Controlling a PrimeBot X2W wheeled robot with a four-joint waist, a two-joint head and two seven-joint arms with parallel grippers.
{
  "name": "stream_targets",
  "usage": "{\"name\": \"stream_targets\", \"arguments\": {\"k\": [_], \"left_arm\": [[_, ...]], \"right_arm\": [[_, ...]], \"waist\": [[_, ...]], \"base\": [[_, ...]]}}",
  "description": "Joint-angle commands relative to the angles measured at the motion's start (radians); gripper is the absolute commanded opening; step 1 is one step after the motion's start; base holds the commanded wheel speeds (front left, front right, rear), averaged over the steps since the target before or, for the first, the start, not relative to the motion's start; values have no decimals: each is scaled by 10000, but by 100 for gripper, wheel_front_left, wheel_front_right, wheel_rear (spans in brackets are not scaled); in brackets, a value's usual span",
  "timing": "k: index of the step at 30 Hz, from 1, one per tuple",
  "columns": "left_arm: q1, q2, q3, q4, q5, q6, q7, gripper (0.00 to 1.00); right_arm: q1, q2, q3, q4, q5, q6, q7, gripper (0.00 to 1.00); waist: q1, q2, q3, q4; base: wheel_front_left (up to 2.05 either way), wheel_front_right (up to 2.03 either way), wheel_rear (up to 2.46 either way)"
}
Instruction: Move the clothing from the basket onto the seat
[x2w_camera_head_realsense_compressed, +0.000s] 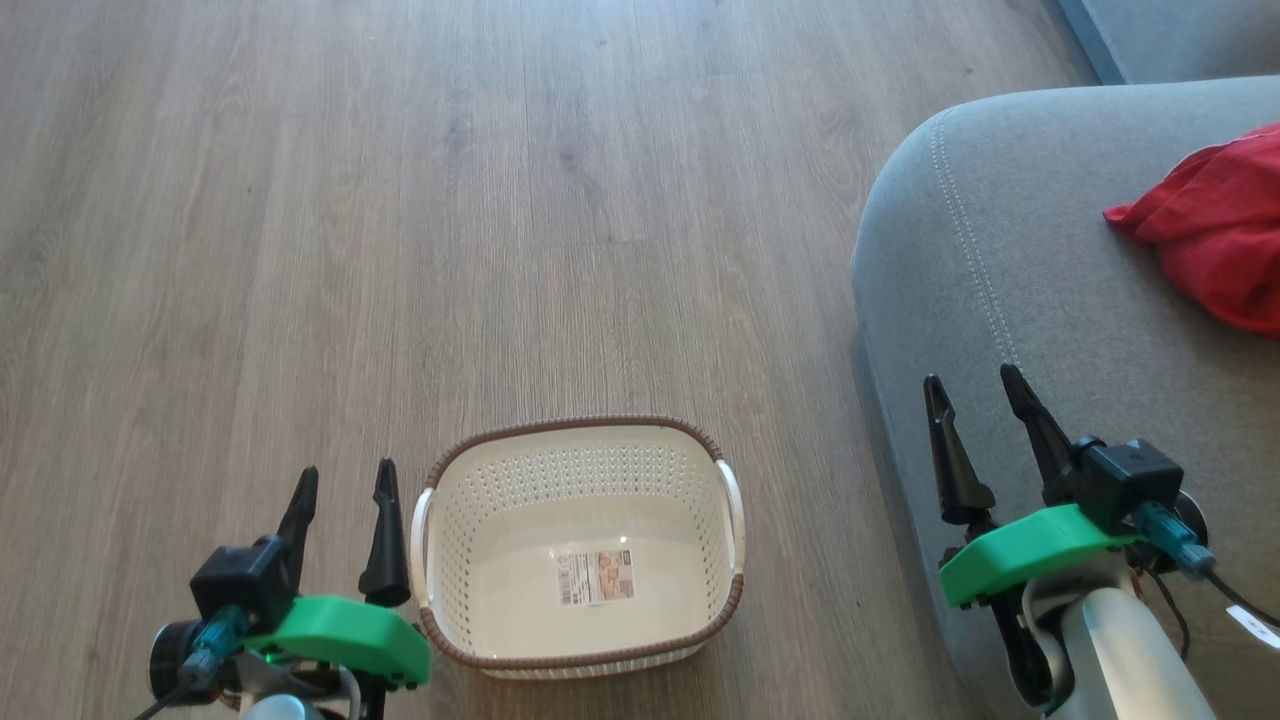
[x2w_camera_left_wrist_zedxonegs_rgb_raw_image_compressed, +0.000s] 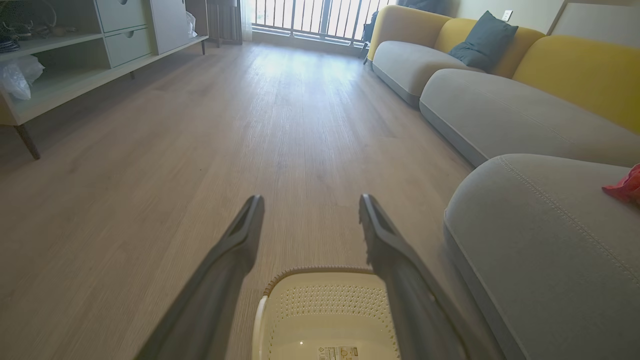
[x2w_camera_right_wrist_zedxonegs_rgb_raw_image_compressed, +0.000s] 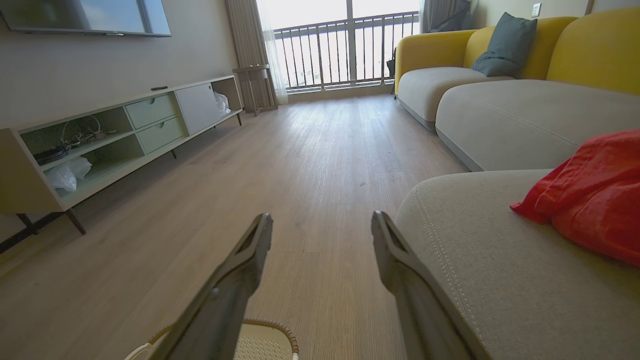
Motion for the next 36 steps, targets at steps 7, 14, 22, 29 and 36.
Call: {"name": "stream_targets", "arguments": {"k": [7,14,22,29,36], "left_arm": [[-275,16,450,-399,-90,-141,-53,100],[-286,16,453,-366,-189,-261,-53,100],[-285,16,454,-388,-297,-324,-53,100],[-278,16,474,-370,-350,-345,-53,100],[-299,16,469,-359,-428,-365,-53,100]], "right_arm": [[-372,99,278,-228,-63,-2,-64,100],[-387,100,306,-216,-89,-2,-64,100],[-388,100,311,-219,-79,-2,-65,100],[-427,100,260,-224,-62,-2,-65,100],[-417,100,251,-209,-78,-2,-65,100]], "waist": [[0,0,-76,-20],[0,0,-85,-29],[0,0,-78,-30],[0,0,-72,-29],[0,0,-66,-6]], "base": [[0,0,0],[0,0,0],[0,0,0],[0,0,0],[0,0,0]]}}
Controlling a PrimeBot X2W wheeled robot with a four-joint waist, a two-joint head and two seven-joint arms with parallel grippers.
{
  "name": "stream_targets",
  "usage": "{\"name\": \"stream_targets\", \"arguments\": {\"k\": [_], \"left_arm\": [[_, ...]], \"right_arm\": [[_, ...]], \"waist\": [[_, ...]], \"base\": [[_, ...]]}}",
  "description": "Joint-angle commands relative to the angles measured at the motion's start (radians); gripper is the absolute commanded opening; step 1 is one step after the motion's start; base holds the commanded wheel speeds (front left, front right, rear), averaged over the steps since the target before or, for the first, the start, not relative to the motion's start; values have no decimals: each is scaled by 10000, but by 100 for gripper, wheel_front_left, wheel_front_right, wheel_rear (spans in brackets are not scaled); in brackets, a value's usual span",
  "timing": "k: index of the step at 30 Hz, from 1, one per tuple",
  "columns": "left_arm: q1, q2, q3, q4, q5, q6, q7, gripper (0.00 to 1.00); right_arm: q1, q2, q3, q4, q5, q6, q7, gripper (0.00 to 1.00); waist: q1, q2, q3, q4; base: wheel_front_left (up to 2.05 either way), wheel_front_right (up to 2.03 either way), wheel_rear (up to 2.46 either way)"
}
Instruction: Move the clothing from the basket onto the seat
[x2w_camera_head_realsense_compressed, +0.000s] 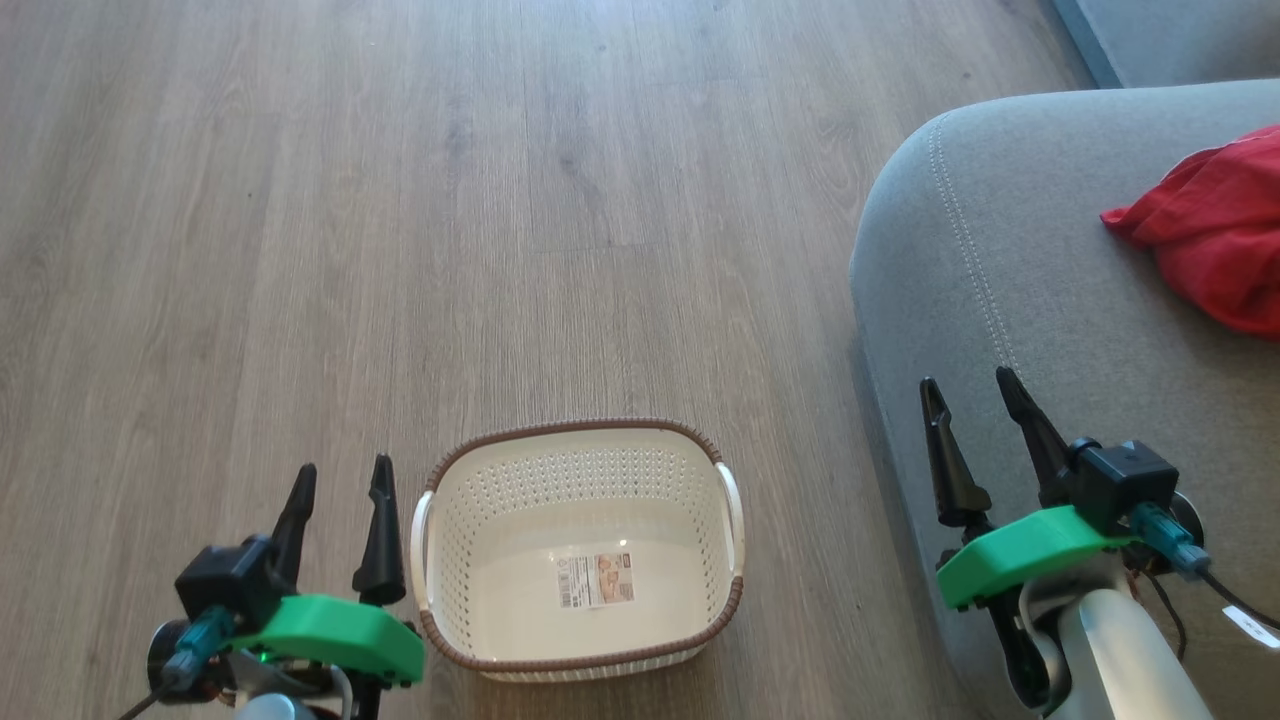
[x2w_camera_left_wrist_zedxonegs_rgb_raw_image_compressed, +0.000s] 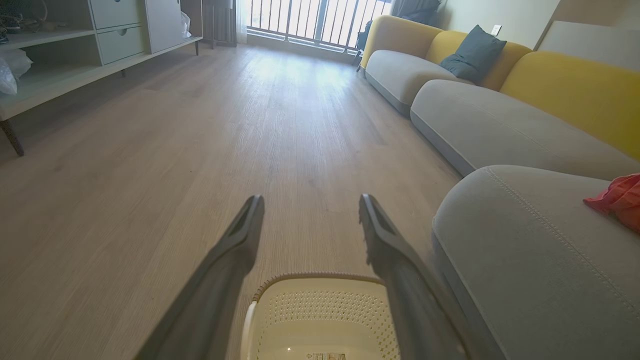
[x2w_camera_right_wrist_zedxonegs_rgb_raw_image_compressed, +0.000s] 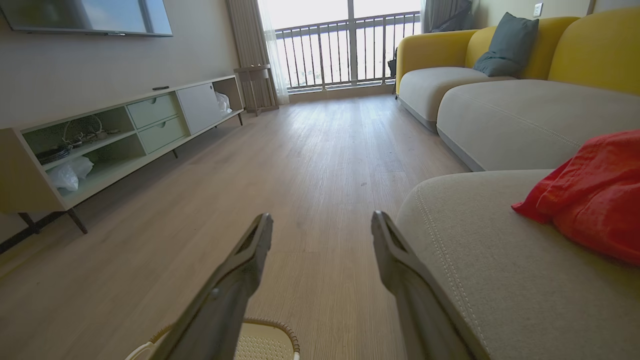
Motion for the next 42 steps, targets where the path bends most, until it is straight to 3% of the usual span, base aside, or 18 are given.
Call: {"name": "stream_targets", "arguments": {"k": [1,4,5,8,42], "left_arm": [[-297,18,324,-297,-89,-32,-51,100],[-286,18,341,-304,-175,-87,-51,100],[0,0,30,0,-155,-80,1,0],[50,-13,28,445,-200,-84,32,0],[-264,-5,514,484,-3612,-553,1002,0]], "right_arm": [[-402,98,193,-250,-53,-2,-65,100],[-398,99,184,-211,-21,-2,-65,100],[0,2,-18,51,4,0,0,0],[139,0,3,447,60,0,16,0],[168,26,-441,189,3803,0,991,0]], "waist": [[-1,0,0,4],[-1,0,6,6],[0,0,6,8],[0,0,5,12],[0,0,-39,137]], "base": [[0,0,0],[0,0,0],[0,0,0],[0,0,0],[0,0,0]]}}
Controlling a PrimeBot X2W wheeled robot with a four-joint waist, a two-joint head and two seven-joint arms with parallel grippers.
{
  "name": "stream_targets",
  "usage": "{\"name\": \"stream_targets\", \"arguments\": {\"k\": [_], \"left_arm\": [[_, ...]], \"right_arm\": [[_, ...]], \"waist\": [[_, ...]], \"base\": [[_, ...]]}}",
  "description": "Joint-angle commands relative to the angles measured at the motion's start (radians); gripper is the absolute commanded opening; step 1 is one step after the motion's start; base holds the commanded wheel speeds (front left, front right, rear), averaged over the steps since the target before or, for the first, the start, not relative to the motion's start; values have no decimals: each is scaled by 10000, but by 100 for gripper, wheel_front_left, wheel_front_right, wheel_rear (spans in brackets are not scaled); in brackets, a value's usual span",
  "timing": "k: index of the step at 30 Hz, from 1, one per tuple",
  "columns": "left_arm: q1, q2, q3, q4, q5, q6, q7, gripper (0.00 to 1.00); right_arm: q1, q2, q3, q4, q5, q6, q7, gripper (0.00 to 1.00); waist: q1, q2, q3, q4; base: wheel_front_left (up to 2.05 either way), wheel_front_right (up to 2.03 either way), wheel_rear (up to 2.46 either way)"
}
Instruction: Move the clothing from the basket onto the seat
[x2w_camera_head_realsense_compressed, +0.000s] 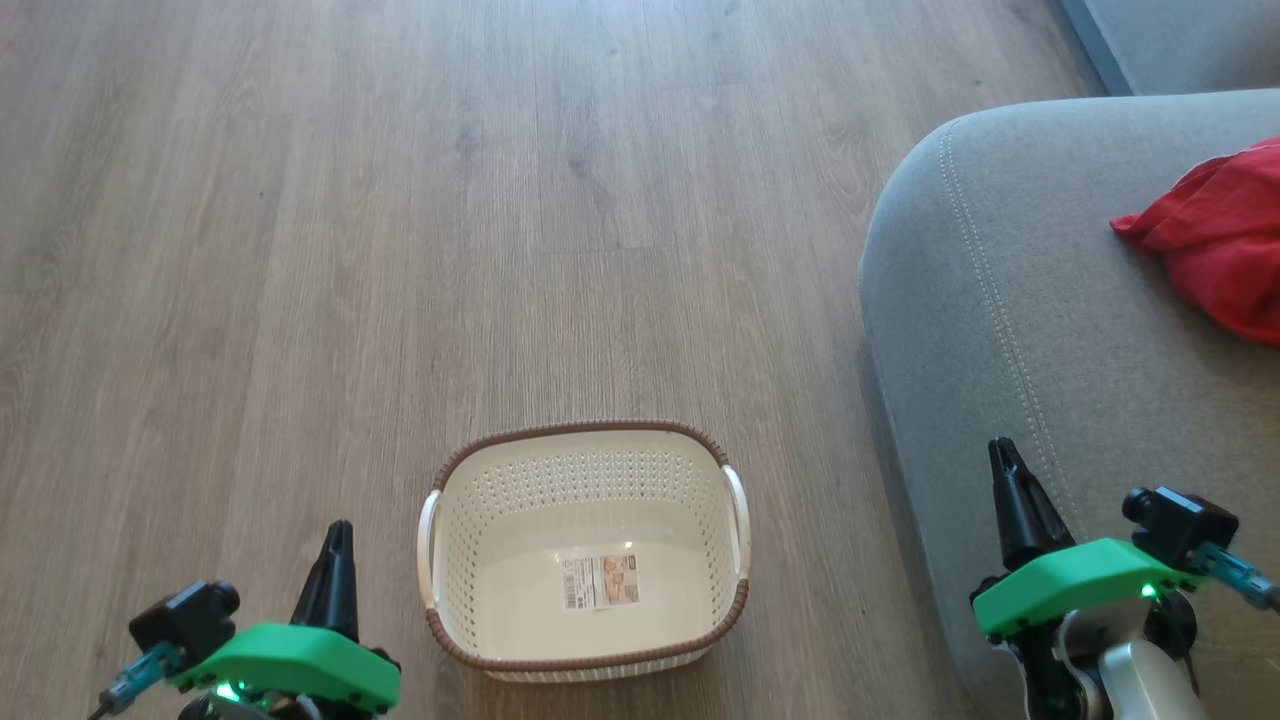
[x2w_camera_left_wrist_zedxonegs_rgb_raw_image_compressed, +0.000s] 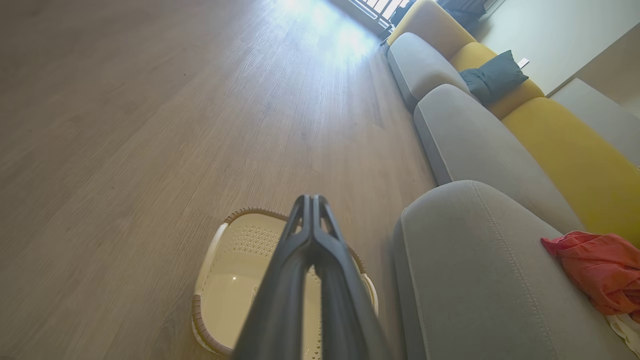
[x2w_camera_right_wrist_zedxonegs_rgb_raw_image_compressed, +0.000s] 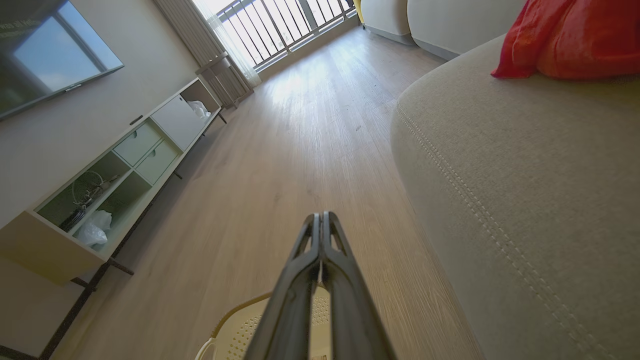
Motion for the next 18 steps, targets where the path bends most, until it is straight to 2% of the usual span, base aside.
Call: {"name": "stream_targets", "arguments": {"k": [1,18], "left_arm": [[-578,36,157,-320,-260,-76,46,0],[-741,40,409,-301,-2012,-318,546,0]], "right_arm": [[-431,27,-20,-390,308,0,119,0],[-417,41,-247,-522,2229,-1,619,0]], "waist": [[0,0,-2,5],[0,0,-25,70]], "base": [[0,0,0],[0,0,0]]}}
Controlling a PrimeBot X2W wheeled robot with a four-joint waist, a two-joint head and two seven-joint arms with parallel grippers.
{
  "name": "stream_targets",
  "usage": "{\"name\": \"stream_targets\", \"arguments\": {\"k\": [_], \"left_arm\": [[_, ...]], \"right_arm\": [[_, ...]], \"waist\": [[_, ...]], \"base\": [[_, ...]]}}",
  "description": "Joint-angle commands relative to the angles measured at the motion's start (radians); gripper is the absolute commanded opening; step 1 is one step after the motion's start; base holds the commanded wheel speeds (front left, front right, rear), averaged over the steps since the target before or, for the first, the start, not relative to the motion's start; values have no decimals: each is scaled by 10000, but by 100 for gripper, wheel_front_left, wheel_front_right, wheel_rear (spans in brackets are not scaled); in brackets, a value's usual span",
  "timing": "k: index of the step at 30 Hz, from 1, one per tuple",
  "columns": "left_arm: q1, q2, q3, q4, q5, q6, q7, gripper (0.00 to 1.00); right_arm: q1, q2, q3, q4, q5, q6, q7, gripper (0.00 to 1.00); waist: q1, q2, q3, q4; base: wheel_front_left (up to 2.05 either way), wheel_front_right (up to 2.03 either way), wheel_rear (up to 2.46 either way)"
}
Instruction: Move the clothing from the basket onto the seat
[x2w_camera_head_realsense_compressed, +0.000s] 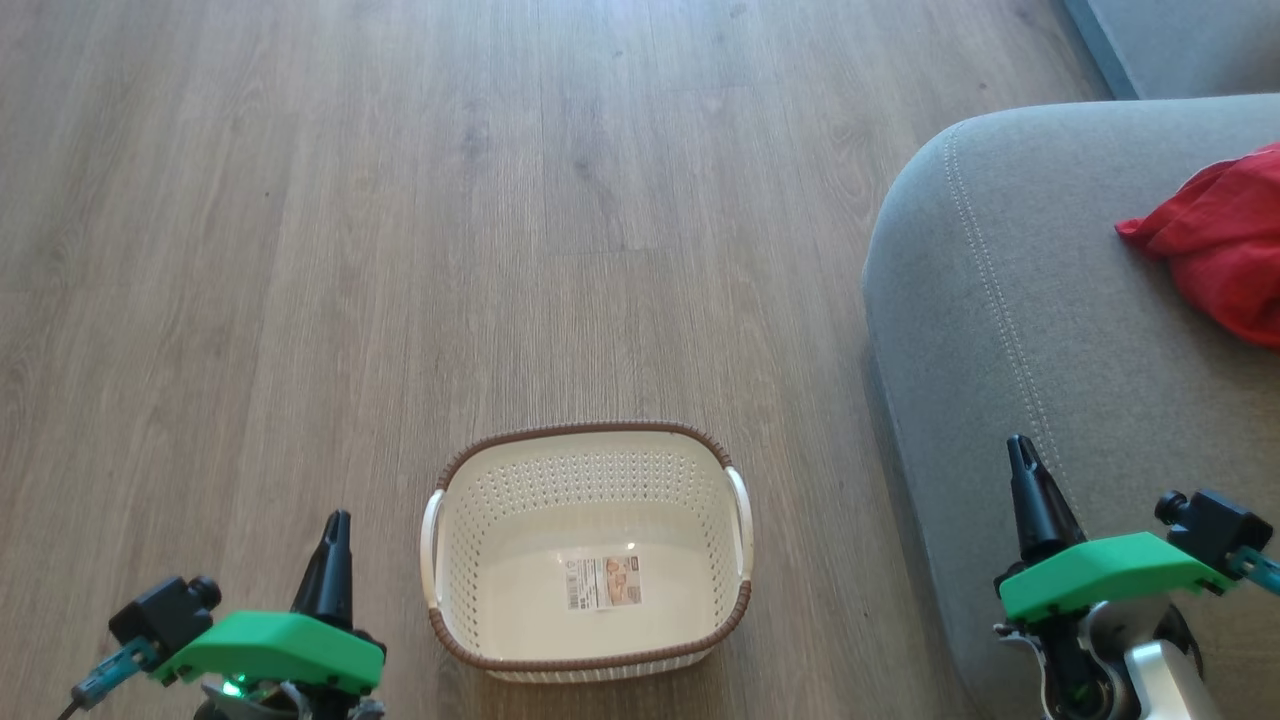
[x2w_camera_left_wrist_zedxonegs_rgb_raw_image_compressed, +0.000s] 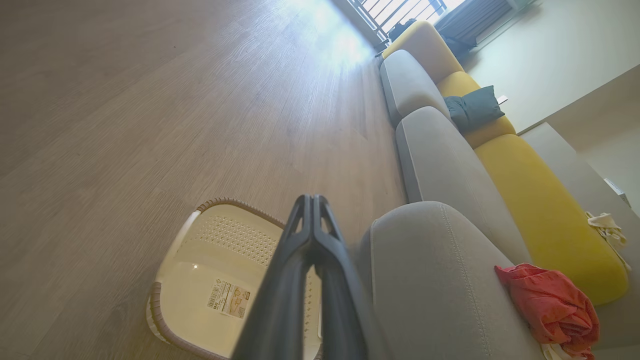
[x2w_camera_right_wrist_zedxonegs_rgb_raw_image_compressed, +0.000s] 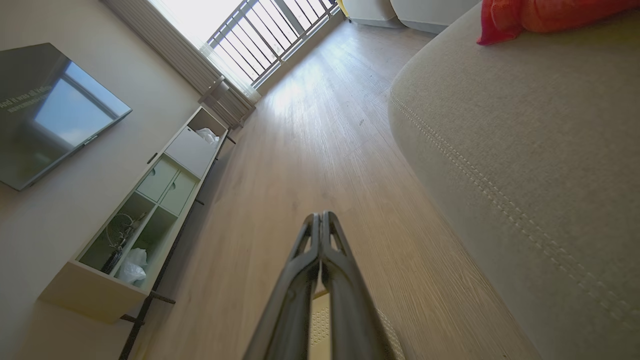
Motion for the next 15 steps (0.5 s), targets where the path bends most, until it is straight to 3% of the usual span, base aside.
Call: {"name": "stream_targets", "arguments": {"k": [1,15], "left_arm": [[-552,46,271,-306,-174,-83,46,0],[-687,49,479,-290,-1620,-282,459,0]], "right_arm": [[-416,38,34,-386,194,-1,69,0],[-405,49,-153,-494,1780,-1,482,0]], "waist": [[0,0,0,2],[-1,0,-19,55]], "base": [[0,0,0],[0,0,0]]}}
